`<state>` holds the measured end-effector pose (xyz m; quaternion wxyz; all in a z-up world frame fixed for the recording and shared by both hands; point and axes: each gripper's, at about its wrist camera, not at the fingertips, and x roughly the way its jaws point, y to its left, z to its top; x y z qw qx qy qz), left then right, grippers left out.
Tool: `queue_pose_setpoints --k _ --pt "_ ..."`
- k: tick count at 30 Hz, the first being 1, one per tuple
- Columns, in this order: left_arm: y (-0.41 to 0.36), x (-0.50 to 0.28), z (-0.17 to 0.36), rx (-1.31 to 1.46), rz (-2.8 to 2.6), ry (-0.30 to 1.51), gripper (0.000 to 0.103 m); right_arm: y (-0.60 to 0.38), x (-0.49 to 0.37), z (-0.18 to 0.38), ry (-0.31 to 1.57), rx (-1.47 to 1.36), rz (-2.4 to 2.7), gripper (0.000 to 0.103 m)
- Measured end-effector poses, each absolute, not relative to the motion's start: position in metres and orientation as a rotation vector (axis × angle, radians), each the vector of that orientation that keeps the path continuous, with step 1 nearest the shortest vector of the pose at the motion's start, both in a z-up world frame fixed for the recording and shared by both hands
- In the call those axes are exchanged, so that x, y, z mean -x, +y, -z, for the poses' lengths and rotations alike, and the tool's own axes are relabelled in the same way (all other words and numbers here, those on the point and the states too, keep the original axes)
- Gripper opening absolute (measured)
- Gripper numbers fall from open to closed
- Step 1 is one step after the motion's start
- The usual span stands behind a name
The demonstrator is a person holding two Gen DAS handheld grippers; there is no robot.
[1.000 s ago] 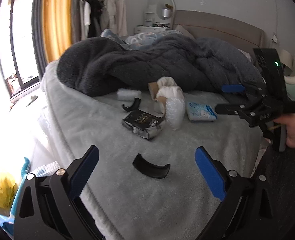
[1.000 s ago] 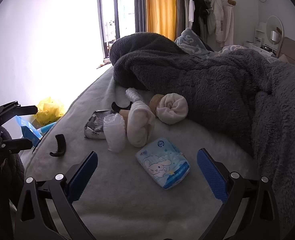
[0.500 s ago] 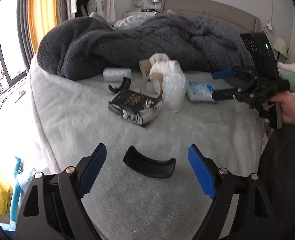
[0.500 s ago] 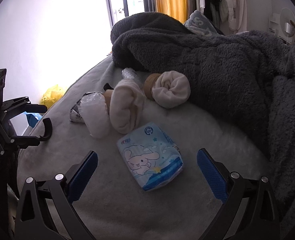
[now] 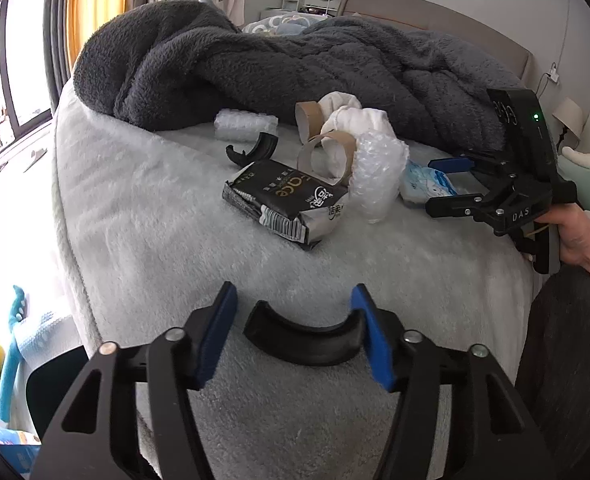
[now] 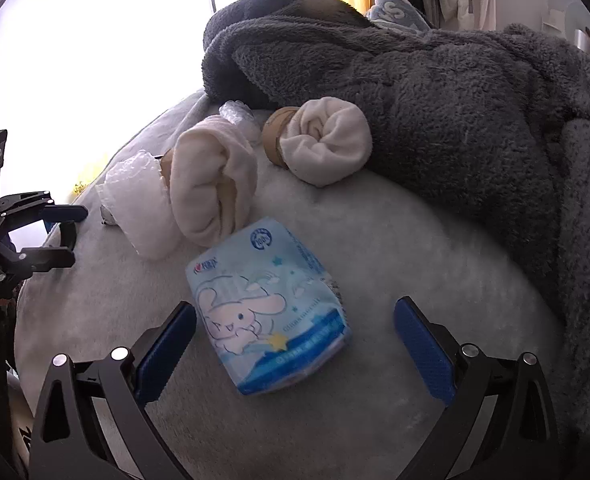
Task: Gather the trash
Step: 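Reach the right gripper to the blue wipes pack and close on it, then lift the blue wipes pack with the right gripper over the teal bin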
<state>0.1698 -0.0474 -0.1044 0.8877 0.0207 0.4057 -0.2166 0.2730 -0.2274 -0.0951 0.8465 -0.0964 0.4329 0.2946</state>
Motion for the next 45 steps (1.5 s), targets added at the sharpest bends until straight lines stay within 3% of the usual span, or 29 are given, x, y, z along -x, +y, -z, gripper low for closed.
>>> queue_pose_setpoints --k 3,10,13,25,33,45 --pt "-0.048 -0.17 0.104 -0.045 0.447 0.845 0.055 -0.222 -0.275 0.098 0.913 0.22 -0.616 0.098" --pt "-0.048 -0.172 0.102 -0.054 0.424 0.832 0.048 -0.216 -0.278 0.1 0.948 0.227 -0.619 0.072" --pt "-0.046 -0.173 0.097 -0.042 0.416 0.815 0.047 -0.215 -0.279 0.1 0.958 0.218 -0.61 0.068" --pt "-0.026 -0.172 0.073 0.027 0.341 0.739 0.048 -0.2 -0.259 0.067 0.918 0.219 -0.509 0.066" --pt "0.007 -0.17 0.06 0.084 0.238 0.692 0.048 -0.19 -0.254 0.011 0.841 0.096 -0.413 0.066" --pt "0.093 -0.165 0.088 0.148 0.028 0.792 0.048 -0.108 -0.242 -0.027 0.847 0.036 -0.484 0.066"
